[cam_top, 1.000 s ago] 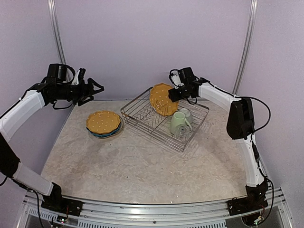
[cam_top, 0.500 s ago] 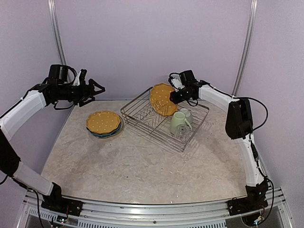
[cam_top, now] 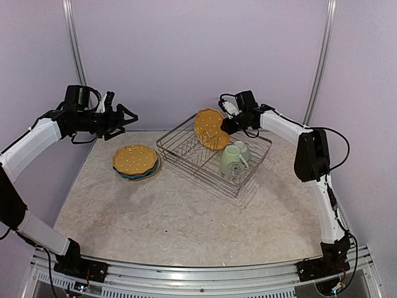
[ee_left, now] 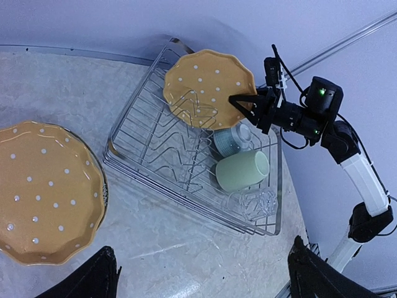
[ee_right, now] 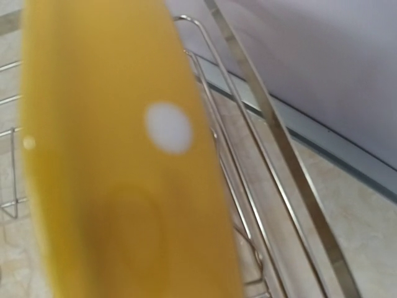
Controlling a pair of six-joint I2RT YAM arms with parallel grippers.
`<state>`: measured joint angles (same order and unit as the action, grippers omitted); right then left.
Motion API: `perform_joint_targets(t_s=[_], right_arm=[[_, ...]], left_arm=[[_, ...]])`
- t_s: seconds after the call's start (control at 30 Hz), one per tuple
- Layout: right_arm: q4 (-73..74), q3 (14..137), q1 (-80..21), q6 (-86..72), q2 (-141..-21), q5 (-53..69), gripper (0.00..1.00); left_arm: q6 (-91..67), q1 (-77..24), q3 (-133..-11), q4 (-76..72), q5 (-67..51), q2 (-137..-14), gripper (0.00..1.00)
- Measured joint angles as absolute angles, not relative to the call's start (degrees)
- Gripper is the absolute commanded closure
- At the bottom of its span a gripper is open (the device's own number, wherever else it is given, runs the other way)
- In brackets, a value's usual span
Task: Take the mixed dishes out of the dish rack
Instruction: Grab the plate from the dish rack.
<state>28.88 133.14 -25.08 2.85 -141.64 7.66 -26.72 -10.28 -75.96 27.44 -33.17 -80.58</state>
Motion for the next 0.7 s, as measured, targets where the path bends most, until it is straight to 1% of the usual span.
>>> perform_joint_targets(t_s=[0.2, 0.7], right_arm=[[29.4, 133.1, -26.3, 4.4, -141.0, 5.3, 1.0], [31.7, 130.5, -32.3, 10.8, -135.5, -12.1, 1.0]], left_arm=[[-27.0, -10.3, -75.8, 27.4, -34.1, -81.4, 0.09], [-28.1, -10.3, -75.5, 27.4, -35.2, -81.4, 0.09]])
